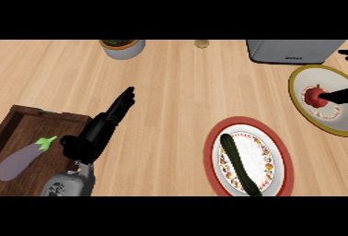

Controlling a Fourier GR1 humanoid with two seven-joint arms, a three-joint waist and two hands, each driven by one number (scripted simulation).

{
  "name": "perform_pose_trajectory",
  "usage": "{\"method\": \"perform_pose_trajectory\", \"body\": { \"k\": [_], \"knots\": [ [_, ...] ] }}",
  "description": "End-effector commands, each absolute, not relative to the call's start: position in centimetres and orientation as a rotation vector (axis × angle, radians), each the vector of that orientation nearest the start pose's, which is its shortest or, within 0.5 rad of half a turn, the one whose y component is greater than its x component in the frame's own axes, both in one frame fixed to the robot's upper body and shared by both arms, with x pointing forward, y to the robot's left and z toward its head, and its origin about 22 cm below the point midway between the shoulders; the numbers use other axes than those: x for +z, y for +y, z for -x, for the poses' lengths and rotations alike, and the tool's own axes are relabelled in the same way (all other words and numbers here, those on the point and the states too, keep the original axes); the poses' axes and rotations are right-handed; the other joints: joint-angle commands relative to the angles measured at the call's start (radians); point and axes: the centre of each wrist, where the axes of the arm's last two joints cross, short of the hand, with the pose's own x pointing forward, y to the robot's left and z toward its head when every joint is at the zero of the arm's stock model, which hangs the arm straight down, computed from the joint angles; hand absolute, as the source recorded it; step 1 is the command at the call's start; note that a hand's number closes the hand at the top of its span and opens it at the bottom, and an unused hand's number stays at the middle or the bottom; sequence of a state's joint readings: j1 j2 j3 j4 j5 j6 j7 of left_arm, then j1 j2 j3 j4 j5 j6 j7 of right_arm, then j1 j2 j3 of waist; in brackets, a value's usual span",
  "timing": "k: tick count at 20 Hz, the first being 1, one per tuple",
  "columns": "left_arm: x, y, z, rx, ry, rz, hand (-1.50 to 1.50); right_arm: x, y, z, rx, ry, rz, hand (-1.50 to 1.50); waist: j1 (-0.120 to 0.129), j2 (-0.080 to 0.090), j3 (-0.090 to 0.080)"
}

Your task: Pick the bell pepper from the plate and place it in the bowl

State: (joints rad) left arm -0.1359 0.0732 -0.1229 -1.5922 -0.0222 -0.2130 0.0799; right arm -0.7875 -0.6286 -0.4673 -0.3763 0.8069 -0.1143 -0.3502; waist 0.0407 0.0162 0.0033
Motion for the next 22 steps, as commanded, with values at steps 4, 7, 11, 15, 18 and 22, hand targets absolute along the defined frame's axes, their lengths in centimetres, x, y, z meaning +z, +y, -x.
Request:
{"method": "perform_pose_trajectory", "body": {
  "k": [4,7,11,15,18,22],
  "knots": [
    [3.6,20.0,-27.0,-0.391,-1.620,0.167,0.00,9.8,-48.3,-35.8,0.187,-1.486,1.010,-1.50,-0.015,-0.003,0.001],
    [4.8,19.2,-27.4,-0.407,-1.607,0.189,0.00,11.3,-50.8,-34.3,0.070,-1.458,0.985,-1.50,-0.010,-0.001,0.001],
    [3.6,19.1,-27.1,-0.389,-1.603,0.204,0.00,11.5,-54.4,-30.9,-0.027,-1.461,0.964,-1.50,-0.010,0.006,0.003],
    [2.8,19.3,-27.0,-0.390,-1.596,0.191,0.00,11.5,-57.3,-27.3,-0.152,-1.470,0.969,-1.50,-0.023,0.003,0.003],
    [3.9,20.9,-27.1,-0.386,-1.587,0.168,0.00,11.2,-59.9,-23.2,-0.169,-1.501,0.951,-1.50,-0.028,0.001,0.005],
    [4.0,20.5,-26.5,-0.389,-1.614,0.198,0.00,10.6,-60.9,-20.9,-0.191,-1.487,0.960,-1.50,-0.010,0.003,0.007]
  ]
}}
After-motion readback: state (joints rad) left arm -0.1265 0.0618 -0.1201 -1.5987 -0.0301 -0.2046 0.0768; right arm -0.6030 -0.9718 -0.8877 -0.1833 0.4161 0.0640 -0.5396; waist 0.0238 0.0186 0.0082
